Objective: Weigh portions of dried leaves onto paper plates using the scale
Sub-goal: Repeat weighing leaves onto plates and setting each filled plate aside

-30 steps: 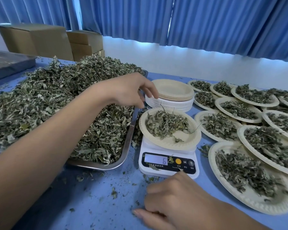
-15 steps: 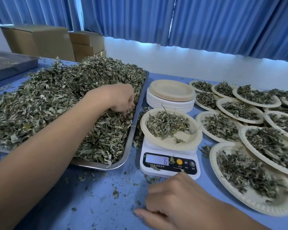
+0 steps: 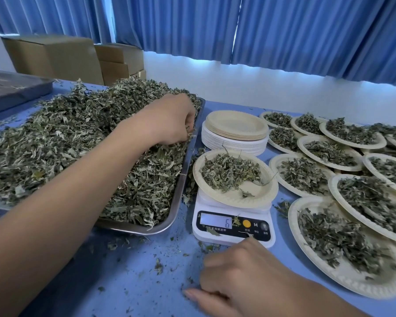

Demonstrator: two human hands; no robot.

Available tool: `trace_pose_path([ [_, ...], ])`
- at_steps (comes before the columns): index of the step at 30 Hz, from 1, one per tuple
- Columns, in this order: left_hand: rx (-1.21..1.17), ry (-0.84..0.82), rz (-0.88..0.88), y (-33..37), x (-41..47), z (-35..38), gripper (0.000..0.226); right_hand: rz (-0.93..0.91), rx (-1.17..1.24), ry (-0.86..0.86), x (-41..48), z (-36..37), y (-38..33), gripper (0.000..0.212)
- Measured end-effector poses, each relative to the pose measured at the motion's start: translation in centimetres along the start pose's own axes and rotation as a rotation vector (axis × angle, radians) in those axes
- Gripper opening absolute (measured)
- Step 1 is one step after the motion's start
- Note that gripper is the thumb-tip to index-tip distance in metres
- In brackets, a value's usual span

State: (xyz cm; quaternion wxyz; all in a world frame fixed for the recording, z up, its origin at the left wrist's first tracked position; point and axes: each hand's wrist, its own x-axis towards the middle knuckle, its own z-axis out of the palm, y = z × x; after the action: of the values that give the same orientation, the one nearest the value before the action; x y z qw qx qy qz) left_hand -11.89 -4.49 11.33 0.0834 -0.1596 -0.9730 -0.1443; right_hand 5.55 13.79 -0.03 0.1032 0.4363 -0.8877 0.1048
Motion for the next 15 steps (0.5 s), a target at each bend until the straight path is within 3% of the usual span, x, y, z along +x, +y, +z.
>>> trace_pose_path([
  [4, -0.045, 0.06, 0.03, 0.47, -0.24, -0.18, 0.015, 0.005, -0.004, -0.013, -0.02, -0.14, -0.03, 0.052],
  [9, 0.065, 0.047, -0.048, 0.04, -0.67, -0.21, 0.022, 0.011, -0.012, -0.02, -0.01, -0.19, -0.08, 0.052],
  [15, 0.002, 0.266, -0.051, 0.48, -0.51, -0.21, 0.025, 0.012, 0.005, -0.048, -0.07, 0.07, 0.0, 0.054],
])
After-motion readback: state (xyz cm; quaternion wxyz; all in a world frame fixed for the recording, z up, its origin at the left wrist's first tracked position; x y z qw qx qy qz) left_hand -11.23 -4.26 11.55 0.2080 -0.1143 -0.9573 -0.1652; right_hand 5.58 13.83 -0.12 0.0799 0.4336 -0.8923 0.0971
